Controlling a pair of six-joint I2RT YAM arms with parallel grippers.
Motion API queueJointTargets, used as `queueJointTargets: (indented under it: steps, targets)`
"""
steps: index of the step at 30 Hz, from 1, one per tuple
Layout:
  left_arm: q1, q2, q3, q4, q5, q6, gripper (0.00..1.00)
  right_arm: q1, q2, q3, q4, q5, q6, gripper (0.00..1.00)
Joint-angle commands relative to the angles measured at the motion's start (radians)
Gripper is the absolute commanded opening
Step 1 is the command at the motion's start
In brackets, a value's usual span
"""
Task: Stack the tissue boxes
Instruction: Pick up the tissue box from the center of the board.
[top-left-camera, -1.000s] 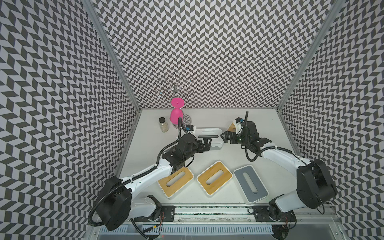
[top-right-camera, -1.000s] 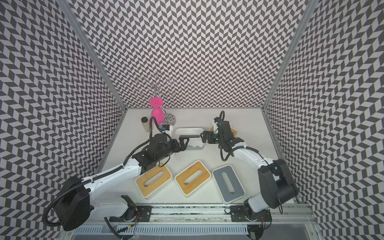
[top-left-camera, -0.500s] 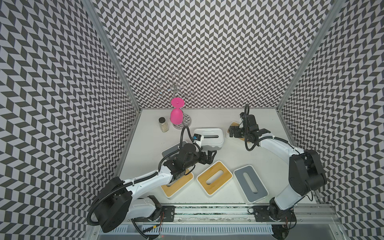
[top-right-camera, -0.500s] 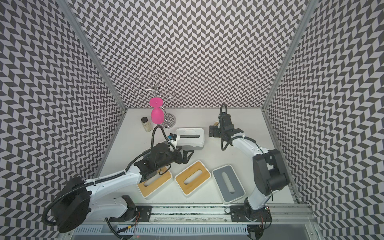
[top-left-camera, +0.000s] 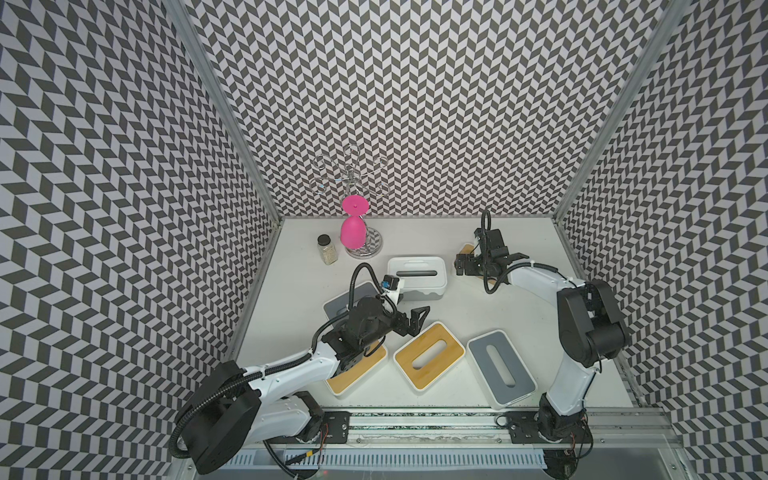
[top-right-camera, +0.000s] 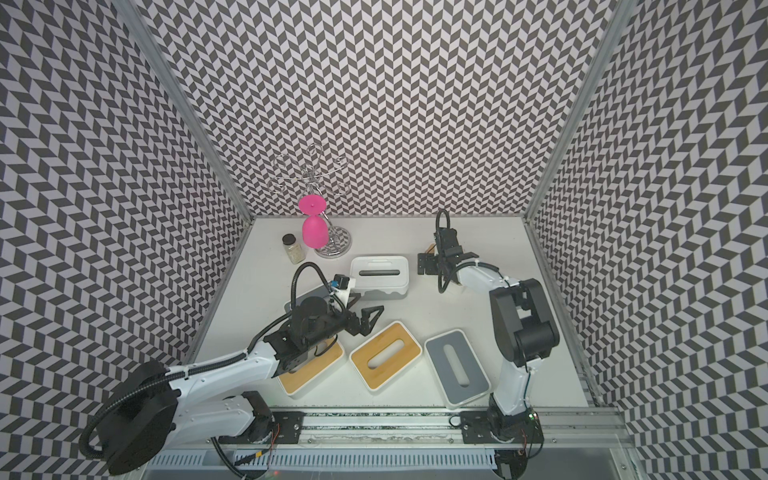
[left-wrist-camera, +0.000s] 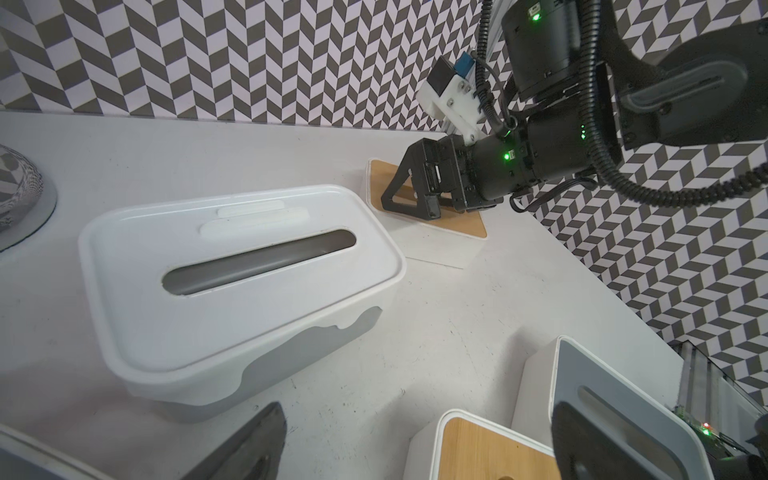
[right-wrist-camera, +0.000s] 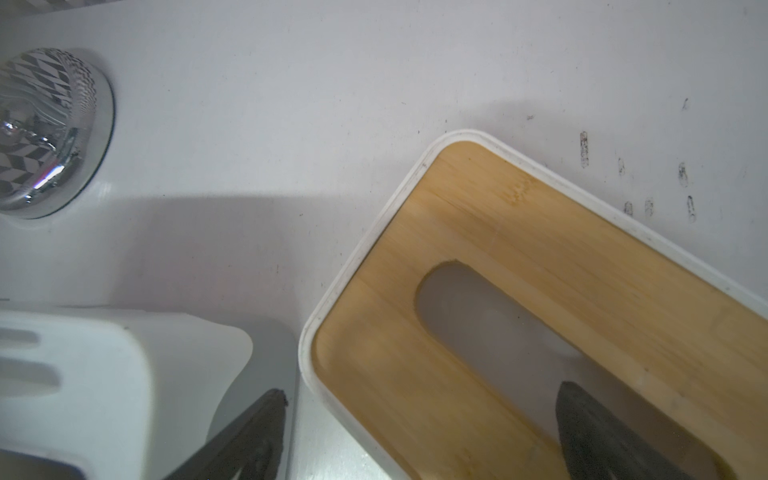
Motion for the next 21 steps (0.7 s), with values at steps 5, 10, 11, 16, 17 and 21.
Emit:
queueJointTargets:
  steps: [5,10,11,16,17,21]
  targets:
    - [-0.003,-0.066,-0.035,0.039,-0.112,0.015,1.0,-0.009,0.049,0.051,-0.019,-0.011,-0.014,1.0]
    - [-0.004,-0.105,-0.073,0.046,-0.173,0.002,0.99,-0.009,0.029,0.02,-0.03,-0.035,-0.011,1.0]
    - [-0.004,-0.107,-0.075,0.045,-0.175,0.003,1.0,-0.008,0.021,0.01,-0.03,-0.043,-0.008,1.0]
    - [-0.003,-0.1,-0.068,0.036,-0.146,0.009,1.0,-0.003,-0.015,-0.049,-0.025,-0.074,-0.003,0.98]
    - [-0.004,-0.094,-0.063,0.037,-0.126,0.015,0.99,0.0,-0.025,-0.06,-0.027,-0.076,-0.003,0.97]
    - [-0.003,-0.065,-0.047,0.03,-0.083,0.022,1.0,0.013,-0.061,-0.101,-0.037,-0.082,0.0,0.94]
